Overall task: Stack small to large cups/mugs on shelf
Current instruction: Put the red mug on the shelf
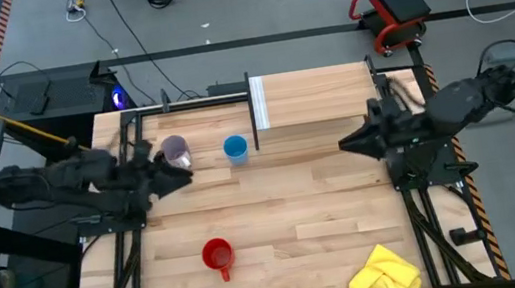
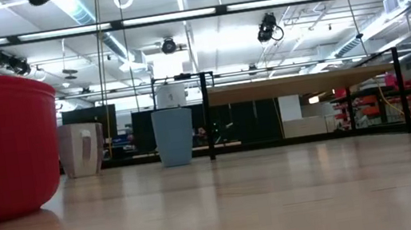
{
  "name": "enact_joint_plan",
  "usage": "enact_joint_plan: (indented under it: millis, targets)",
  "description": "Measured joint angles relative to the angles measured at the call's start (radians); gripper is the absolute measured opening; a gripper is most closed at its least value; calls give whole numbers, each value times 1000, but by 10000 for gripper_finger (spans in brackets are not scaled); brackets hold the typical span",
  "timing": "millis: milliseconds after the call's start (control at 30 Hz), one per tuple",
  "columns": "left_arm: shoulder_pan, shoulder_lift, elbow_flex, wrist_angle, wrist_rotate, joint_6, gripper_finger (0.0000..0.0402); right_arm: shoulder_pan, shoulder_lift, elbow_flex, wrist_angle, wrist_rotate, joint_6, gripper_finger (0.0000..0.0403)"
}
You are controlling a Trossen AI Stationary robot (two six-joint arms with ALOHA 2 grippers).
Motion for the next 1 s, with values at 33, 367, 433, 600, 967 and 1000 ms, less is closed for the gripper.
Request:
enact_joint_plan:
  millis: [33,367,433,600,967,1000]
  targets:
    - [0,33,54,-113,0,-26,150,0,27,30,-59,1,27,50]
    - [-175,322,341,-765,1,-350,137,3,220,92,-384,-134,324,50]
    - [-231,371,336,-768,0,-398,139,3,261,81,-405,-158,335,50]
    - [-355,503,332,-778,18,-475,145,3,379,68,-416,-239,328,50]
    - [-419,751,331,-749,19,-546,153,-20,616,67,-324,-296,228,50]
    - [-417,766,331,-745,24,-546,156,-24,632,67,-305,-296,229,50]
